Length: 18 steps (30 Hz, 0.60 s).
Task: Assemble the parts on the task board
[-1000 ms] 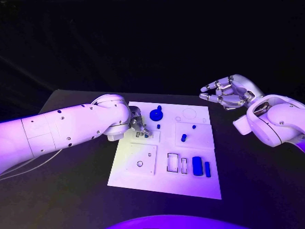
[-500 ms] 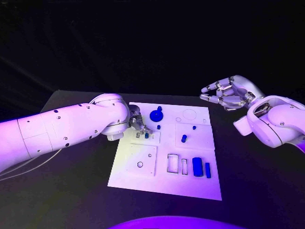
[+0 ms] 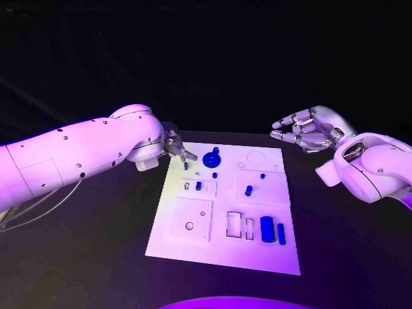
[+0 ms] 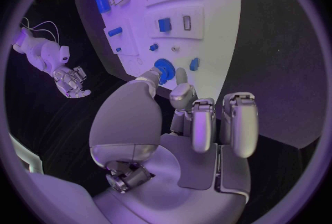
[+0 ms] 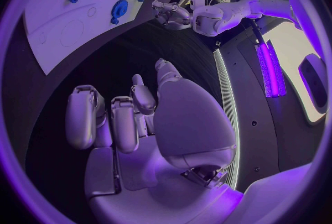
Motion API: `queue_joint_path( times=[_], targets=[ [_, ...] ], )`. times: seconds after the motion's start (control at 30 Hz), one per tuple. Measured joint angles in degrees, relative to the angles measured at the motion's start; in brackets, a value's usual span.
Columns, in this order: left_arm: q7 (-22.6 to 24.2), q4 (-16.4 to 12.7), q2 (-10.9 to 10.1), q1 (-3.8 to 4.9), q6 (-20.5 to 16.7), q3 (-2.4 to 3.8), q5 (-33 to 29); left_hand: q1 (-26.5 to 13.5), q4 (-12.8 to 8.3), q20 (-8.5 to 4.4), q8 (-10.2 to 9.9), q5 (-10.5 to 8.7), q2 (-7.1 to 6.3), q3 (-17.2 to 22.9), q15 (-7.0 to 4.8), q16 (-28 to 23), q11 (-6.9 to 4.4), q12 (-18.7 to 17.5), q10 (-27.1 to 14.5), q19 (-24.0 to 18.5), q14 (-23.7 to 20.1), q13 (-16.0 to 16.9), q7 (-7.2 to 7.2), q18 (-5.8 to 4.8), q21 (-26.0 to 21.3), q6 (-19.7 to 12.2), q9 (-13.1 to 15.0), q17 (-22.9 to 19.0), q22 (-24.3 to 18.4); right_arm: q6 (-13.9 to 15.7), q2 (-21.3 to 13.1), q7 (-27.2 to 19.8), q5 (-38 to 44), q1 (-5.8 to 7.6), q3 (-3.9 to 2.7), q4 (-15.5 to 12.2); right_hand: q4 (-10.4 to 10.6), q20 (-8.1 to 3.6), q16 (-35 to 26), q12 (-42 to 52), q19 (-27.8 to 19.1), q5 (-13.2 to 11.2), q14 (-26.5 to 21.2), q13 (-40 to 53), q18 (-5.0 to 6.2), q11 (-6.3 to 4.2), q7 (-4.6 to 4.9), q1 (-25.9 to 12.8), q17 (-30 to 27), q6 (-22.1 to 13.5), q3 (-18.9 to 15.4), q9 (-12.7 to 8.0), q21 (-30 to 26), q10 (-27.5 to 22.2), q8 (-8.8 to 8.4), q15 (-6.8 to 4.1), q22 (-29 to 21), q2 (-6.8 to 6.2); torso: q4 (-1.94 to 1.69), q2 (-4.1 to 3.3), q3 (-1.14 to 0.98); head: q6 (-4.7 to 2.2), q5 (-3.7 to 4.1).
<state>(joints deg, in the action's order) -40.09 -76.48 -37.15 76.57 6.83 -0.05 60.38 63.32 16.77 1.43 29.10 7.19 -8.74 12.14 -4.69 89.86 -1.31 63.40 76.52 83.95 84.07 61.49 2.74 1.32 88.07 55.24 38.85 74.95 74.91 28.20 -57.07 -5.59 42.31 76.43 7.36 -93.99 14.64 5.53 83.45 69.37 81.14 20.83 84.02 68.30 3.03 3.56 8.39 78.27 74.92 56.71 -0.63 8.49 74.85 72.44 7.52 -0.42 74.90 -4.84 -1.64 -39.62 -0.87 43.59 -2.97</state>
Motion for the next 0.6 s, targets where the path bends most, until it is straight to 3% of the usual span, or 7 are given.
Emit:
queue_joint_path(
  times=[0.17, 0.6],
  targets=[
    [0.00, 3.56, 1.92, 0.32, 0.27, -0.03, 0.26, 0.22, 0.04, 0.00, -0.37, 0.00, 0.22, -0.04, 0.00, 0.00, 0.00, 0.00, 0.00, 0.00, 0.00, -0.11, 0.00, 0.01, 0.00, 0.00, -0.74, 0.00, 0.00, 0.00, 0.00, 0.00, 0.00, 0.00, 0.00, 0.00, 0.00, 0.00, 0.00, 0.00, 0.00, 0.00, 0.00, 0.00, 0.00, 0.00, 0.00, 0.00, 0.00, 0.00, 0.00, 0.00, 0.00, 0.00, 0.00, 0.00, 0.05, 0.00, 0.06, -0.10, 0.04, -0.16, -0.05],
    [0.00, 9.99, 5.70, 0.24, 1.88, -1.11, 2.73, 0.22, 0.04, 0.00, -0.62, 0.00, 0.22, -0.03, 0.00, 0.00, 0.00, 0.00, 0.00, 0.00, 0.00, -0.11, 0.00, 0.01, 0.00, 0.00, -0.88, -0.01, 0.00, 0.00, 0.04, 0.01, 0.00, 0.00, 0.00, -0.01, 0.00, 0.00, 0.00, 0.00, 0.00, 0.00, 0.00, 0.00, 0.00, 0.00, 0.00, 0.00, -0.01, 0.00, 0.00, 0.00, 0.00, 0.00, 0.00, 0.00, 0.04, 0.00, 0.07, -0.16, 0.07, 0.21, -0.04]
  ],
)
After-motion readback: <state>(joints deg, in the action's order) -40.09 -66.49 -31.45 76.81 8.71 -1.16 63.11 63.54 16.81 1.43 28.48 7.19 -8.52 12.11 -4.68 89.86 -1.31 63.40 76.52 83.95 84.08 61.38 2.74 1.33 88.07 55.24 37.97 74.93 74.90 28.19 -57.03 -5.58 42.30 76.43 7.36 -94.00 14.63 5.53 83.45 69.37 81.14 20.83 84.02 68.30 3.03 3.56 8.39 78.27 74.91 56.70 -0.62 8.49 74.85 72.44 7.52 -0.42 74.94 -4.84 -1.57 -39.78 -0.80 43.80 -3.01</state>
